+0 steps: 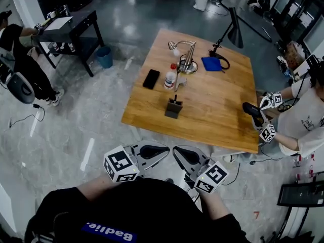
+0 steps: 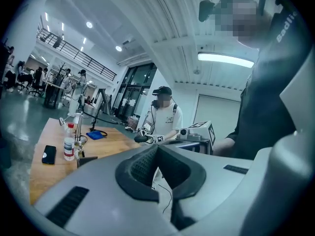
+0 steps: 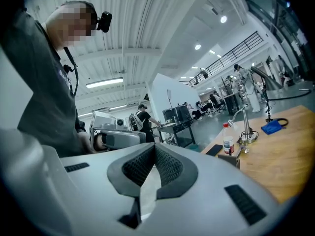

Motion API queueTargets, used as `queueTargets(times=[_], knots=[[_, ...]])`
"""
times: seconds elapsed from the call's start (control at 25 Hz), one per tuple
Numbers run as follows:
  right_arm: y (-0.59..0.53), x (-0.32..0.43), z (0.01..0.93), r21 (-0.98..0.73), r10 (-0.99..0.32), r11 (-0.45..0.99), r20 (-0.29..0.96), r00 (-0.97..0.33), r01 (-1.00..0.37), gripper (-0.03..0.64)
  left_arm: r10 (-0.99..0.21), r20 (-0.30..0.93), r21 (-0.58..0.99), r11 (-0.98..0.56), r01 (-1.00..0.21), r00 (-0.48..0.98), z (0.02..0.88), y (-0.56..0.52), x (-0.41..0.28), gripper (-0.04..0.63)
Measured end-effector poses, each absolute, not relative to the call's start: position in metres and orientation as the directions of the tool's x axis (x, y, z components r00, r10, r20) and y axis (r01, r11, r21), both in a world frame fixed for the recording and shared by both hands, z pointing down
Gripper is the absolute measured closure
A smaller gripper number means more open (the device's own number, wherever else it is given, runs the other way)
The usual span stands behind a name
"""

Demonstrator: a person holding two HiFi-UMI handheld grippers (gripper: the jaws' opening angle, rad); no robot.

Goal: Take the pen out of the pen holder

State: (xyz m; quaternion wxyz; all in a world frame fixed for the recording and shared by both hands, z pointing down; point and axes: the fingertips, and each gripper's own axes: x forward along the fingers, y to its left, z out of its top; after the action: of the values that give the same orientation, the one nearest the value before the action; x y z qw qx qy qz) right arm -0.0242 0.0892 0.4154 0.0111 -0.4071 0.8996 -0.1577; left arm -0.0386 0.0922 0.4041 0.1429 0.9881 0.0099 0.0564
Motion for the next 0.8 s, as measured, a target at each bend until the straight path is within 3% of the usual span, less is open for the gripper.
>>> queueTargets(times=[0.48, 0.8], knots=[[0.043, -0.015, 0.418, -0.290, -0.787, 0.557, 0.115, -0.606, -0.778, 0.611, 0.084, 0.118, 0.264, -0.963, 0.051, 0.989, 0.415, 0.054, -0.043, 0.595], [-0.011, 0.049, 0.431, -0.297, -0.738, 0.611, 0.121, -0.663, -0.734, 0.611, -0.010, 0.162, 0.256, -0.965, -0.052, 0.987, 0.424, -0.003, 0.013, 0.595]])
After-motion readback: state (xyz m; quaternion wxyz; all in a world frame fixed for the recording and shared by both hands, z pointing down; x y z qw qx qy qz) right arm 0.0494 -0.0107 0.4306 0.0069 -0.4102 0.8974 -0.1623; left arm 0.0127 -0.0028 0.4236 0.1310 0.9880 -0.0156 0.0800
